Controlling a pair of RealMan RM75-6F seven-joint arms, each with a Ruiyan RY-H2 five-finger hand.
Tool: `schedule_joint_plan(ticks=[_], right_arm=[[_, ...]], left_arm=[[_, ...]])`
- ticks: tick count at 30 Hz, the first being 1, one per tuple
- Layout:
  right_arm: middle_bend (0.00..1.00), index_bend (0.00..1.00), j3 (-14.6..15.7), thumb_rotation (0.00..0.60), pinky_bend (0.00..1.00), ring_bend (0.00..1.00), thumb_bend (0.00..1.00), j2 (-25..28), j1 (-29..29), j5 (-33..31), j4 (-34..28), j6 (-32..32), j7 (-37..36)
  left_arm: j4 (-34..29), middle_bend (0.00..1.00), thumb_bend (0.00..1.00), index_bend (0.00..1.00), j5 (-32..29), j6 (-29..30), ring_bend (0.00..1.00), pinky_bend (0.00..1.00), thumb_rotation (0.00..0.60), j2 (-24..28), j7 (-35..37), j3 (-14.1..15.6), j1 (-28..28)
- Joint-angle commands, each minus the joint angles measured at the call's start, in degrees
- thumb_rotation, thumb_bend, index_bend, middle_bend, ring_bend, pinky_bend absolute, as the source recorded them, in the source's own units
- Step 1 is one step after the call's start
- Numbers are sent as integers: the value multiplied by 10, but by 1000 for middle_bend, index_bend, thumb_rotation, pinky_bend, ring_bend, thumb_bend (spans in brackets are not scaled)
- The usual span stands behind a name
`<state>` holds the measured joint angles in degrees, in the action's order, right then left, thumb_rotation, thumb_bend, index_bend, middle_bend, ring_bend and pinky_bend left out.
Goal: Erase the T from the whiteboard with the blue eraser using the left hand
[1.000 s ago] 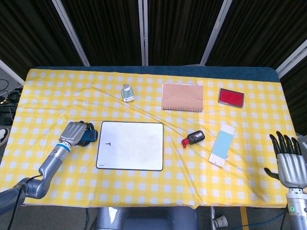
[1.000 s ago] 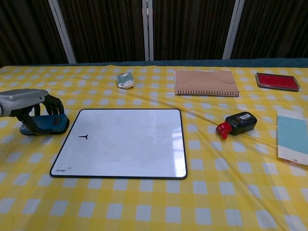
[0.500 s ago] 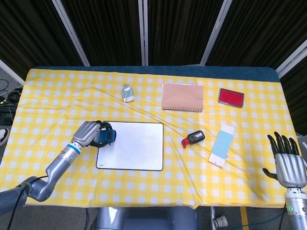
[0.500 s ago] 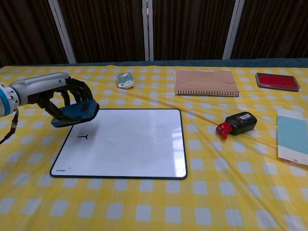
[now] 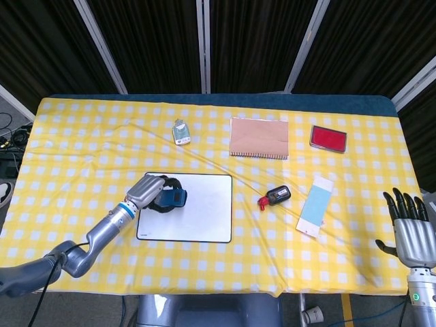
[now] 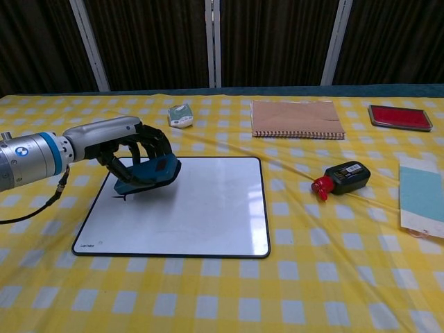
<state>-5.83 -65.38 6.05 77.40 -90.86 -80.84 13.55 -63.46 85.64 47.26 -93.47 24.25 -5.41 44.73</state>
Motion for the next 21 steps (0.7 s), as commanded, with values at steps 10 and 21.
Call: schedule_joint_plan(ticks=[10,21], right_arm=[[0,0,1,600,0,0,0,1,2,-1,-3,5,-5],[0,0,3,600,0,0,0,0,3,-2,-5,7,-1]], left_arm=[[14,443,437,523,11,2,318,451,600,-9,65,28,-3],[31,447,438,530,25,10,322,451,600,-17,113,48,-4]])
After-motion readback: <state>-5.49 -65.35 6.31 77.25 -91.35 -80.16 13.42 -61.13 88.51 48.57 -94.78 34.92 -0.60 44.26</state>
